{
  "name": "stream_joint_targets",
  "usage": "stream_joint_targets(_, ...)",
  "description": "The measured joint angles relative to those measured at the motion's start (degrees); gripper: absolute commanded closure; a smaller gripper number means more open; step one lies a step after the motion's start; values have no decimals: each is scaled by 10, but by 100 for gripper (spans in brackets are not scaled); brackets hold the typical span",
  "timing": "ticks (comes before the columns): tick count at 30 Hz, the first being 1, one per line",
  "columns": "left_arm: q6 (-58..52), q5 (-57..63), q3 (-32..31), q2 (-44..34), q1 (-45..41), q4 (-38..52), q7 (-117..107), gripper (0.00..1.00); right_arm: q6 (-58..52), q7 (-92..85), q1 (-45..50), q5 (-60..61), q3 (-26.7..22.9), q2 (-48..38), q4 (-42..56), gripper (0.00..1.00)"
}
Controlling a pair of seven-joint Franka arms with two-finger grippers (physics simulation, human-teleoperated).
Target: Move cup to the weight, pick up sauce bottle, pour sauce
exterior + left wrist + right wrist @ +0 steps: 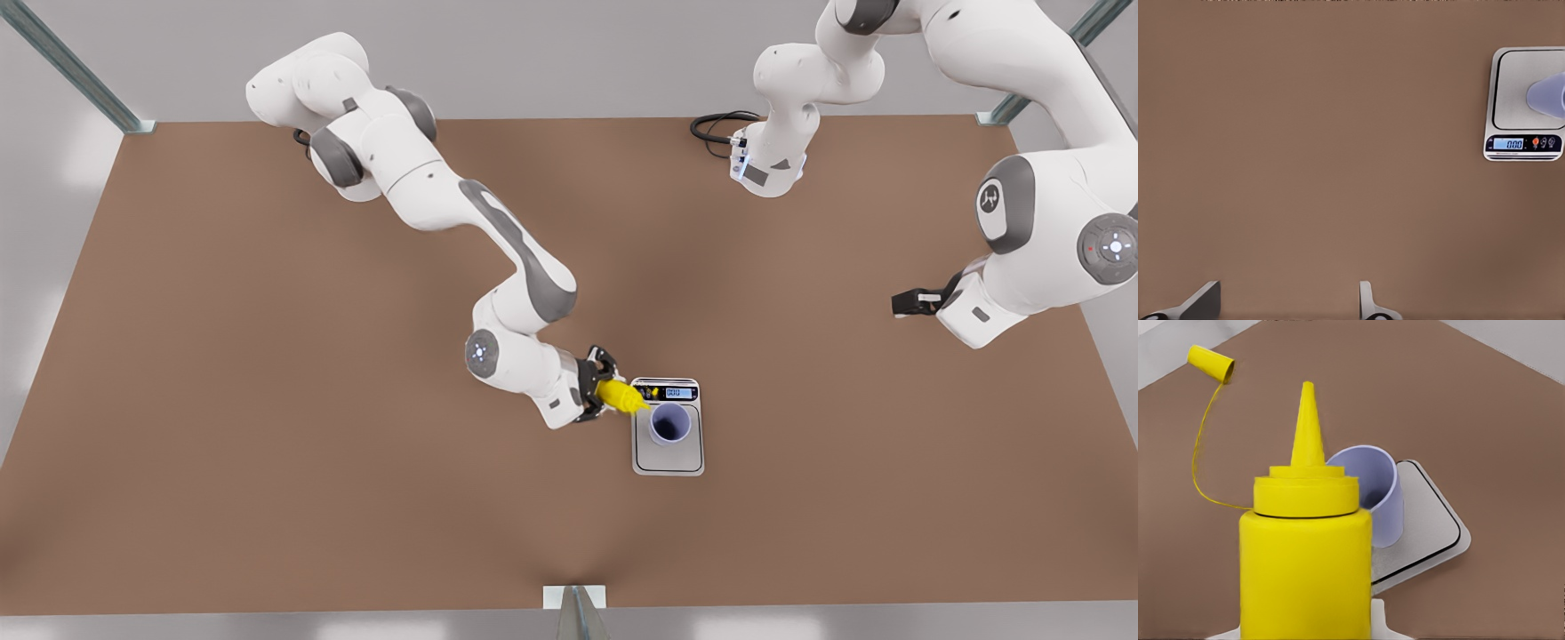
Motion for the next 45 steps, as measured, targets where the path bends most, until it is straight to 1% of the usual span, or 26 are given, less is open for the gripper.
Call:
stream_joint_targets(2,0,0,0,0,0,0,0,0,-48,-25,-20,-1,5,-41,-27,51)
stream_joint_targets(4,0,0,0,0,-1,1,0,0,-94,-85,-66,-1,35,-90,-89,51)
stream_joint_targets(5,0,0,0,0,-1,1,0,0,-95,-117,-74,2,36,-127,-143,51)
stream_joint_targets(7,0,0,0,0,-1,0,0,0,-97,-177,-128,4,83,-167,-202,51)
stream_joint_targets(9,0,0,0,0,-1,1,0,0,-123,-241,-207,4,143,-203,-253,51)
stream_joint_targets(10,0,0,0,0,-1,1,1,0,-124,-291,-257,5,183,-218,-291,51)
stream_joint_targets(12,1,0,0,0,-1,1,0,0,-120,-411,-406,16,304,-226,-372,51)
stream_joint_targets(13,1,0,0,0,-1,1,0,0,-118,-466,-468,21,348,-225,-398,51)
stream_joint_targets(15,1,0,0,0,-1,1,0,0,-136,-571,-522,55,354,-219,-439,51)
stream_joint_targets(18,1,0,-1,0,-1,1,0,0,-188,-660,-555,60,352,-169,-435,51)
stream_joint_targets(20,1,0,-1,0,-2,1,0,0,-196,-695,-569,60,351,-146,-430,51)
stream_joint_targets(24,1,0,-2,0,-1,1,0,0,-232,-786,-575,110,344,-111,-430,50)
stream_joint_targets(27,1,0,-2,0,-3,1,0,0,-238,-809,-575,118,344,-83,-430,50)
stream_joint_targets(29,2,0,-2,1,-20,1,0,0,-239,-833,-575,127,343,-58,-428,50)
stream_joint_targets(30,2,0,-2,0,-15,1,0,0,-239,-831,-574,127,333,-52,-428,50)
stream_joint_targets(32,2,1,-2,1,-17,1,0,0,-239,-835,-573,127,331,-39,-420,50)
stream_joint_targets(45,2,1,-1,4,-16,1,0,0,-238,-906,-568,142,328,-3,-414,48)
